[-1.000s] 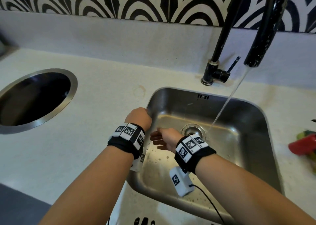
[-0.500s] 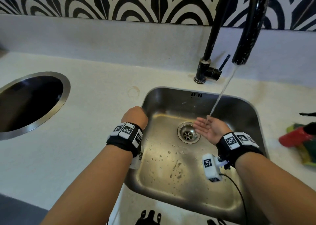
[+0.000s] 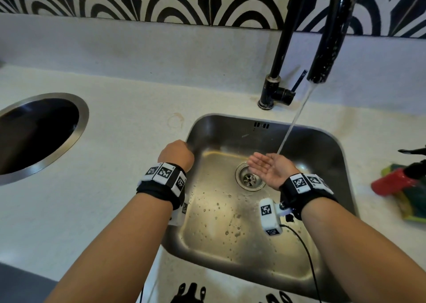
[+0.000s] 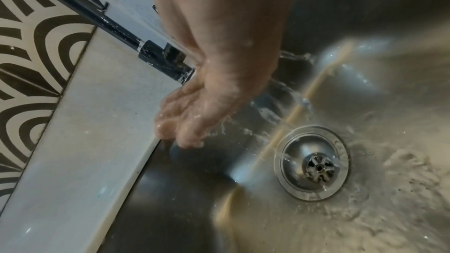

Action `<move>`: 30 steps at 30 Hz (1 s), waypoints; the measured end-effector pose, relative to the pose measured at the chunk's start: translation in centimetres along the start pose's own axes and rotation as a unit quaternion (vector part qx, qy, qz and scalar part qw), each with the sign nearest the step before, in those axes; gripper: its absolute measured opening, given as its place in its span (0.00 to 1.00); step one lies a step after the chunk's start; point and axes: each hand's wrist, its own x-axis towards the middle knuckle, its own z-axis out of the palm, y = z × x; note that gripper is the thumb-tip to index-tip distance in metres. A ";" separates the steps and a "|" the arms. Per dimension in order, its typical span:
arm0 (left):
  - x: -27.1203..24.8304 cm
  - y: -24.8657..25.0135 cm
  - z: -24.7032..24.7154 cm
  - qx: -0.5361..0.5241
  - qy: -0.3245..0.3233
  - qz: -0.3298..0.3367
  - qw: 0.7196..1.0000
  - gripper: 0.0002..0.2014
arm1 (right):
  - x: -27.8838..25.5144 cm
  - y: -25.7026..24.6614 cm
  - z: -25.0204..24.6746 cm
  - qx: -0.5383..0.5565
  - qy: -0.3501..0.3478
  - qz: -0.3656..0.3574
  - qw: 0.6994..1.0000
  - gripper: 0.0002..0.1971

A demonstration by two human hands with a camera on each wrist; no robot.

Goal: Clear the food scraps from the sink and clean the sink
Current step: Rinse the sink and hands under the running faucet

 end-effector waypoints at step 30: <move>0.5 -0.8 0.0 -0.022 -0.005 0.027 0.999 0.15 | 0.0 1.6 -1.8 -0.014 0.043 -0.007 0.999 0.19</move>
